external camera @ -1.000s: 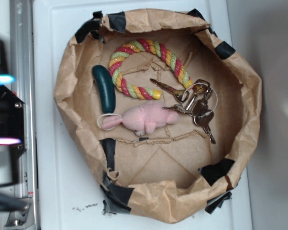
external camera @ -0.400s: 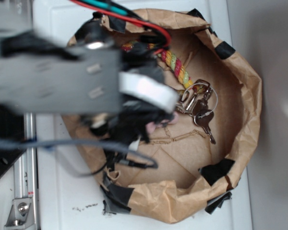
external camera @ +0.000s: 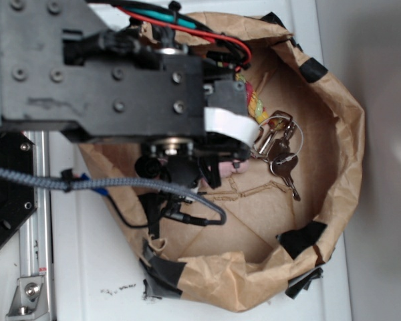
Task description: Grab the multicolored rope.
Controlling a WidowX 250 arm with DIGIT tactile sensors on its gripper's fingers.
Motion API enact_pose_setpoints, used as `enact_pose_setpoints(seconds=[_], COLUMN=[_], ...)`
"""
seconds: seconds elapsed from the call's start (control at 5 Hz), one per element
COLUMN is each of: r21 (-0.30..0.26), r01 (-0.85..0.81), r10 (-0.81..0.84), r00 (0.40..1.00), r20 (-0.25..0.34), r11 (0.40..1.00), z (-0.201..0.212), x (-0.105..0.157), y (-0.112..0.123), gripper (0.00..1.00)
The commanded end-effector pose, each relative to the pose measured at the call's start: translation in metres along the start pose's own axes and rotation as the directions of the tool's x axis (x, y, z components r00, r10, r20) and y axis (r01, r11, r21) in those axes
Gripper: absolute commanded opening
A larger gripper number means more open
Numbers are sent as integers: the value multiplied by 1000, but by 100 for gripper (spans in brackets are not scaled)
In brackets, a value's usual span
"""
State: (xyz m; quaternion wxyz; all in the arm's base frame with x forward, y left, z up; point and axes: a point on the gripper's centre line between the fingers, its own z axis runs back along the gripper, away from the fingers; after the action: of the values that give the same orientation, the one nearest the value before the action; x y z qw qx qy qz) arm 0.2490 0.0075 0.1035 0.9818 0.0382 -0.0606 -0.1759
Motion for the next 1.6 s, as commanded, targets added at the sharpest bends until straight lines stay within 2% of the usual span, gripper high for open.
enact_pose_setpoints(seconds=[0.0, 0.4, 0.6, 0.8, 1.0, 1.2, 1.4], r21=[29, -30, -68, -74, -31, 16, 14], r01=[72, 165, 174, 176, 215, 313, 304], r10=[-73, -164, -170, -171, -213, -313, -302], r00=[997, 986, 984, 982, 975, 950, 949], r20=[35, 34, 61, 75, 63, -3, -86], r11=[997, 986, 982, 982, 976, 950, 952], z=[-36, -64, -56, -46, -52, -71, -99], x=[31, 35, 26, 17, 16, 10, 9], y=[46, 78, 83, 79, 69, 66, 70], gripper=[100, 100, 100, 100, 100, 100, 100])
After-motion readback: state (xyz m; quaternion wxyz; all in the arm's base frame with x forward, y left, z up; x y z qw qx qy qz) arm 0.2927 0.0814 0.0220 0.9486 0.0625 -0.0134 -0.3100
